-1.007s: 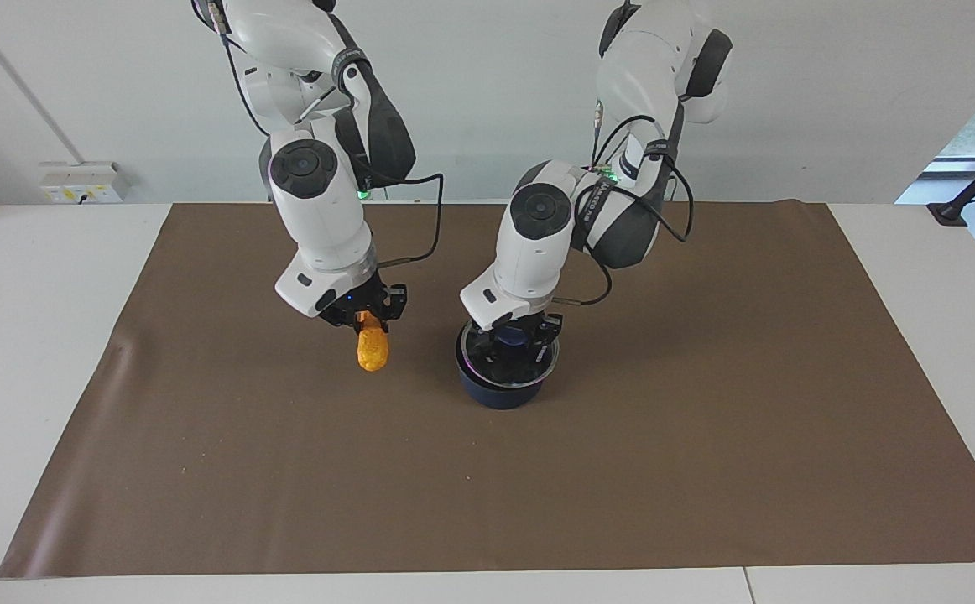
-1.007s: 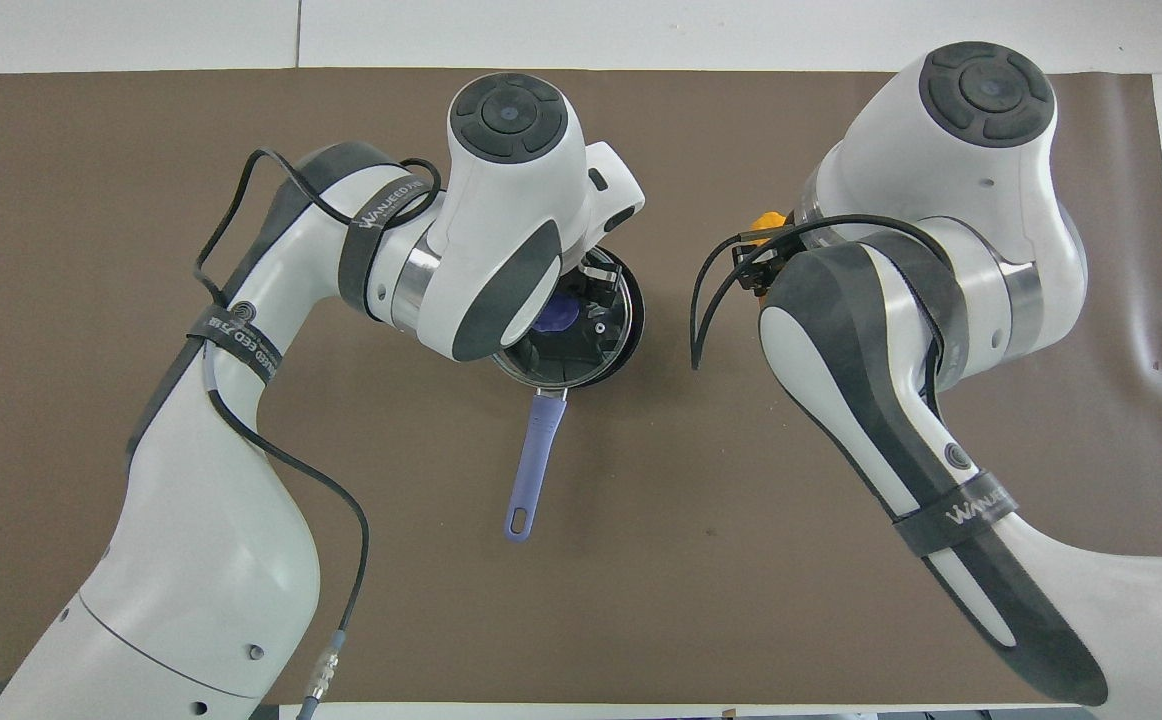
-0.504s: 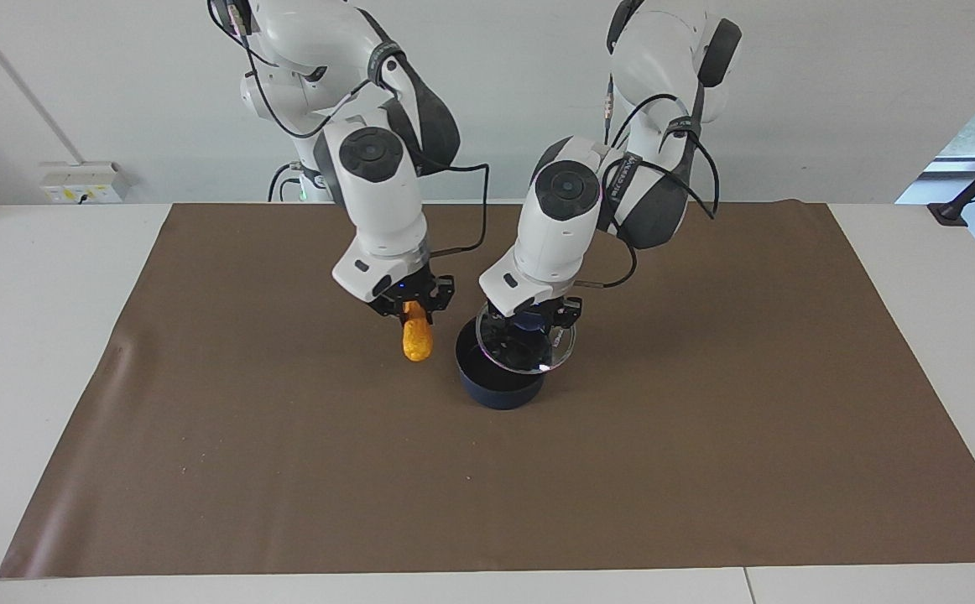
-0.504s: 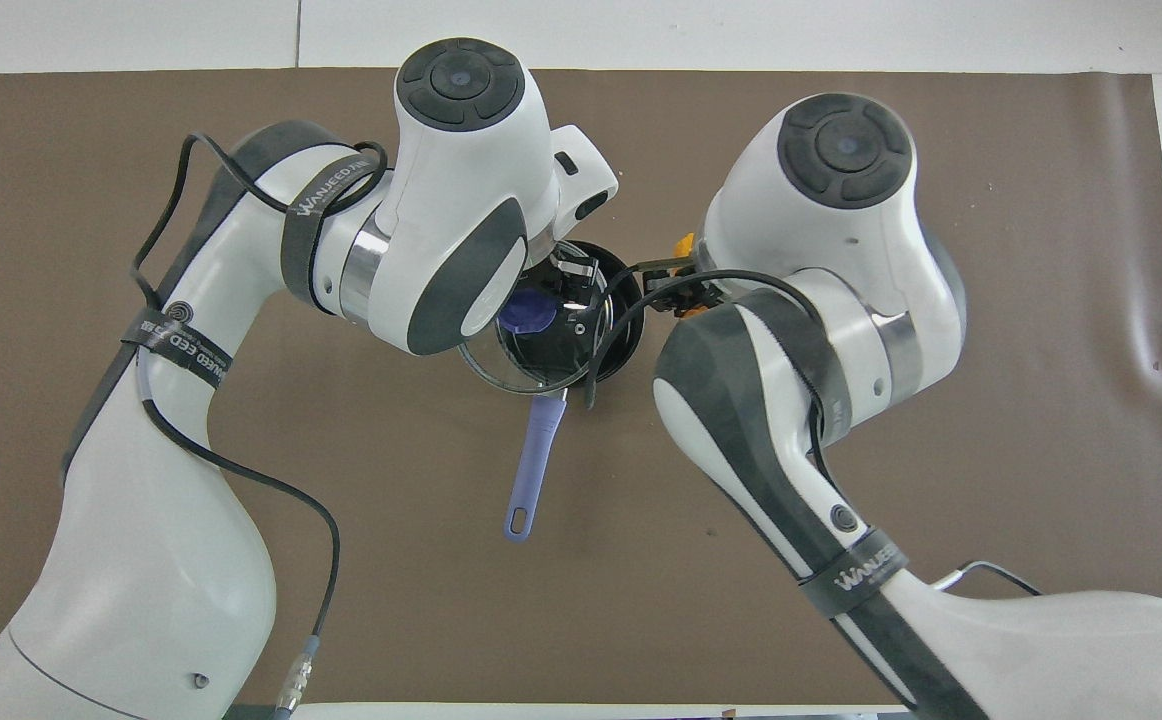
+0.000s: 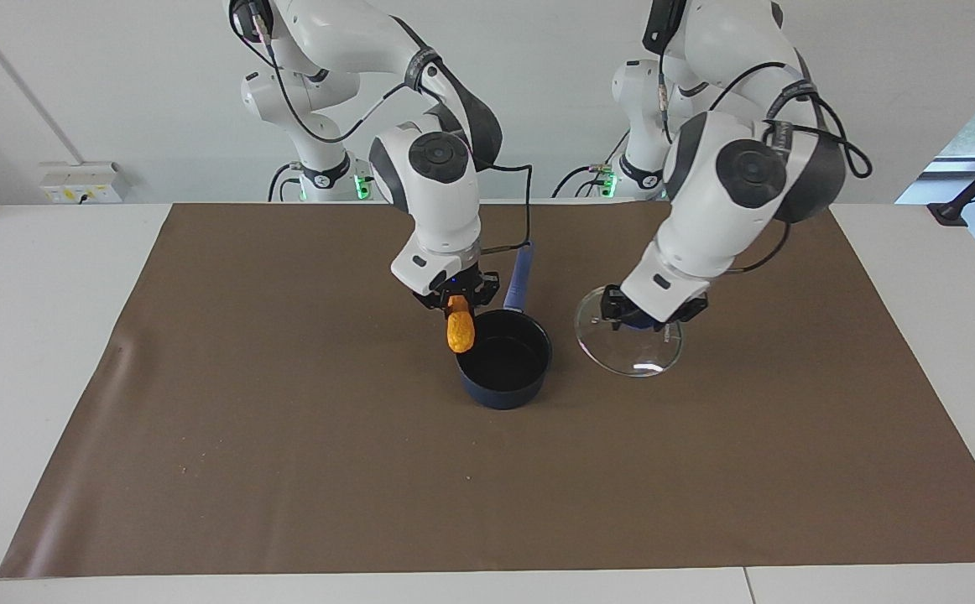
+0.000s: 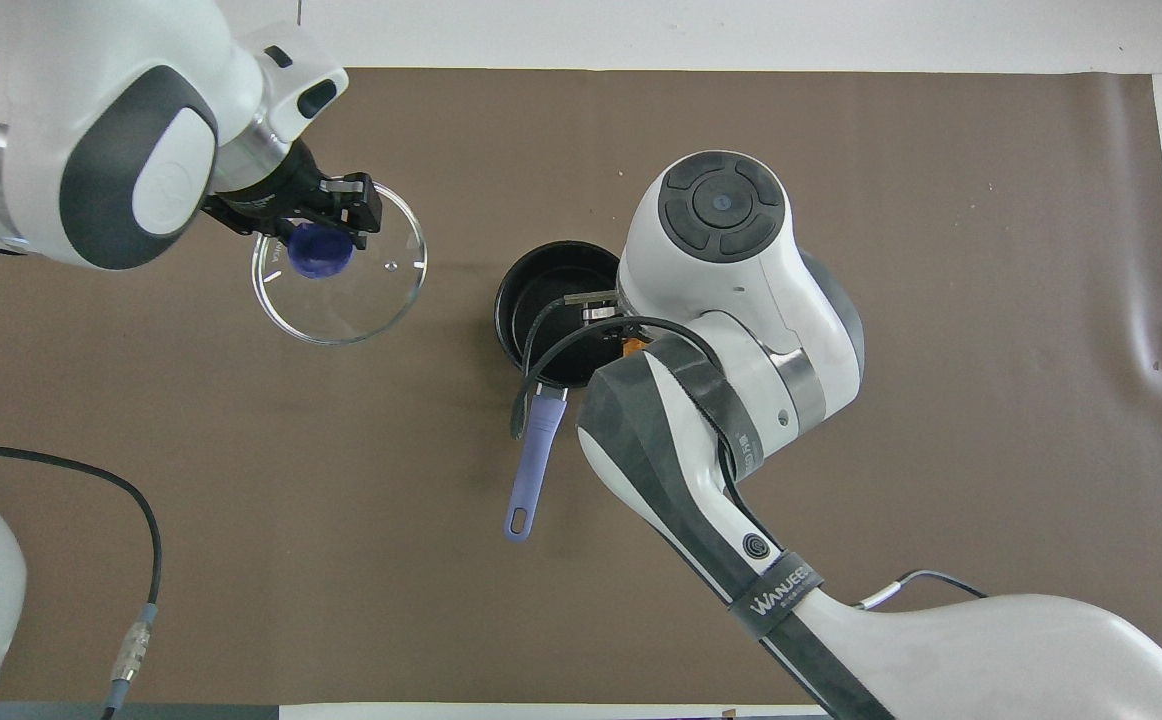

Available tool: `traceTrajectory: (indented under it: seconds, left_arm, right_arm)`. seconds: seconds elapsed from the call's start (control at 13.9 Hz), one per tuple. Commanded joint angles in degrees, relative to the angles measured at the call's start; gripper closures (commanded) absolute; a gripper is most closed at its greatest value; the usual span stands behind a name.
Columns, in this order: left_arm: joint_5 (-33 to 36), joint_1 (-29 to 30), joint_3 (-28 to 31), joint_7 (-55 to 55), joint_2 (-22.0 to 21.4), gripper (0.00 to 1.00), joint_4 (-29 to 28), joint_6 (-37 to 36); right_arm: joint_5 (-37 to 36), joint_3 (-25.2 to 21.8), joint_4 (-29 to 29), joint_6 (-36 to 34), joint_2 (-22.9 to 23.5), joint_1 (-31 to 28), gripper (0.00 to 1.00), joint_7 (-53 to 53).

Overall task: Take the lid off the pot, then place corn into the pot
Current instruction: 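Lift the lid off with the left gripper while the right gripper nears the pot, then lower the lid onto the table with the left gripper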

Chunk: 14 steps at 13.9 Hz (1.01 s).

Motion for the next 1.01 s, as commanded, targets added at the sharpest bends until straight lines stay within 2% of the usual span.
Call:
traceTrajectory:
  seconds: [0.0,0.14,0.22,0.43,0.5,0.94]
  left_arm:
    - [0.74,8.78,-0.53,8.7,-2.9,0.91,-6.3,1.64]
    - [0.74,14.5,-0.44,13.9,-4.04,0.91,-9.19,4.09]
    - [0.83,16.35,-0.36,14.96,-5.43,0.91,-12.78,6.71]
    - [2.84,20.14,-0.27,16.55,-12.37,0.91,-31.3,23.21]
    - [3.38,20.67,-0.36,17.6,-13.44,0.91,-35.36,26.92]
    - [3.38,22.61,-0.27,19.89,-12.57,0.91,-42.69,35.21]
  right_arm:
    - [0.0,0.38,1.52,1.7,3.53,2.15,1.0,1.15]
    - [-0.52,0.38,7.83,1.88,9.24,4.09,1.0,5.36]
    - [-0.61,0.38,9.43,1.79,10.31,4.19,1.0,5.9]
    - [-0.53,0.38,10.58,1.88,10.93,4.27,1.0,6.0]
    - [-0.53,0.38,10.59,1.97,10.94,4.28,1.0,6.08]
    - [-0.27,0.38,10.15,7.15,12.26,5.33,1.0,7.48]
